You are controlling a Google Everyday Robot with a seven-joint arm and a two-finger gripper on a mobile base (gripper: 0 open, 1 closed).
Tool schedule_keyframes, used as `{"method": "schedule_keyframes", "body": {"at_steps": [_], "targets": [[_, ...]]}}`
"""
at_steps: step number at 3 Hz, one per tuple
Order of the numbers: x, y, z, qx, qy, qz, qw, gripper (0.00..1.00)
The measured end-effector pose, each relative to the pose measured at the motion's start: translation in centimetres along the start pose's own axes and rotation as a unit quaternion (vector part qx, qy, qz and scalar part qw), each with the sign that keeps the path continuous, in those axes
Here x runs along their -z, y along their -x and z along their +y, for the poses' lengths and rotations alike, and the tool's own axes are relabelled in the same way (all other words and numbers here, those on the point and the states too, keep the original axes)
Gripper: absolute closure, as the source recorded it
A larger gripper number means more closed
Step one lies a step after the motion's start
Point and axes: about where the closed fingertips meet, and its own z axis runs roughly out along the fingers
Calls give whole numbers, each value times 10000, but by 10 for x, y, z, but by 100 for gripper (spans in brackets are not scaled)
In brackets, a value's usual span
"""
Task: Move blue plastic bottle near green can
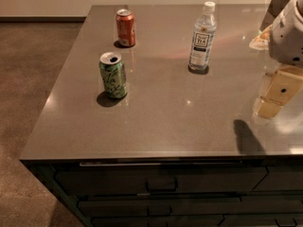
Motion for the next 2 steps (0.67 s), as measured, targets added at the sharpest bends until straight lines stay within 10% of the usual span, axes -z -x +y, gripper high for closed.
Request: {"method": "schedule_keyframes", "body": {"at_steps": [2], "targets": [[2, 12, -36, -247, -79, -142, 9996, 0]]}}
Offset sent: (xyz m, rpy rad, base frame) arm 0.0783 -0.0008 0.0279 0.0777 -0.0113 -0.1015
